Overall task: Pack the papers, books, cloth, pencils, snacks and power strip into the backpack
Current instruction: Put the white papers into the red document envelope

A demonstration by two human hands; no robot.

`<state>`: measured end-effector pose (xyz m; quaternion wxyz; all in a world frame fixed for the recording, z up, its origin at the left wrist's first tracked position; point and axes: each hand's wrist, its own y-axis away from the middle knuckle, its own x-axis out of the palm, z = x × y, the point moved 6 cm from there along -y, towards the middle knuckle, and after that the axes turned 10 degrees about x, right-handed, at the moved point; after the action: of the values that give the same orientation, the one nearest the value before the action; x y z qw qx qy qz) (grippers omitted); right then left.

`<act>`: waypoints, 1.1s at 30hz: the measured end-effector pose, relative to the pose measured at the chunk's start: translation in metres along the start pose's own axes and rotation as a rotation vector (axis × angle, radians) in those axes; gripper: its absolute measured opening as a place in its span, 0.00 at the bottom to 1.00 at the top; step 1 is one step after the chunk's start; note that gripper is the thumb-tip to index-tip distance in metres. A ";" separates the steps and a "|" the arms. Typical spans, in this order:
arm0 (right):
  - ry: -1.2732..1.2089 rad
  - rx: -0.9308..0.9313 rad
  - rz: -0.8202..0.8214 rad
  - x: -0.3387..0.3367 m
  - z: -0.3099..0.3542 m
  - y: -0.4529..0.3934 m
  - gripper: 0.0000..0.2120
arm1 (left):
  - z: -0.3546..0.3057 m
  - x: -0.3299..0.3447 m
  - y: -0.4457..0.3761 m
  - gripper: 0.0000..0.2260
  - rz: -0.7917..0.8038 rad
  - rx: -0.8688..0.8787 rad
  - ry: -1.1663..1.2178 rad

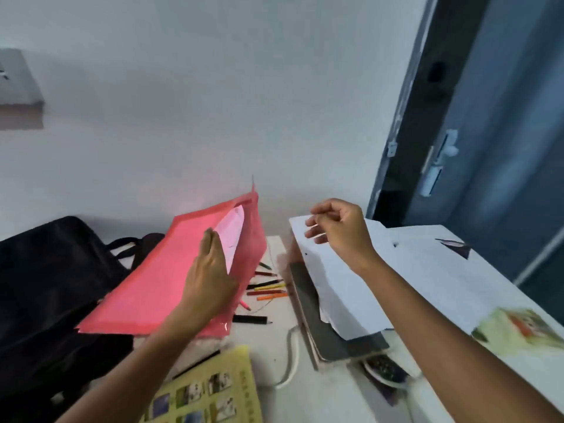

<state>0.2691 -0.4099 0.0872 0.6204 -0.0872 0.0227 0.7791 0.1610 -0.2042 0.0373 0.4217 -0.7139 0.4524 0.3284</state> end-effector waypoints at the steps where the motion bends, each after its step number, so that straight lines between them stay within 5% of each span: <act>1: 0.081 0.041 -0.043 -0.026 -0.017 -0.006 0.12 | -0.007 0.009 -0.001 0.32 -0.007 -0.013 -0.013; 5: 0.576 0.209 -0.184 -0.117 -0.089 -0.029 0.08 | -0.031 0.034 -0.004 0.18 -0.027 -0.108 -0.033; 9: 0.861 0.421 -0.075 -0.151 -0.140 -0.034 0.17 | -0.045 0.048 0.002 0.09 -0.034 -0.185 0.013; 14: 0.977 0.443 -0.118 -0.152 -0.140 -0.045 0.28 | -0.058 0.056 0.003 0.17 -0.019 -0.175 0.004; 23: 0.988 0.521 -0.199 -0.152 -0.156 -0.061 0.28 | -0.059 0.087 -0.003 0.50 0.091 -0.116 -0.092; 30: 0.933 0.533 -0.190 -0.135 -0.162 -0.081 0.36 | -0.059 0.096 -0.004 0.52 0.107 -0.117 -0.119; 33: 0.856 0.599 -0.161 -0.136 -0.167 -0.089 0.31 | -0.058 0.097 -0.005 0.53 0.103 -0.107 -0.132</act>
<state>0.4029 -0.5445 -0.0482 0.6112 -0.2180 0.4890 0.5830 0.2069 -0.2916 -0.0191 0.3944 -0.6881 0.4414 0.4197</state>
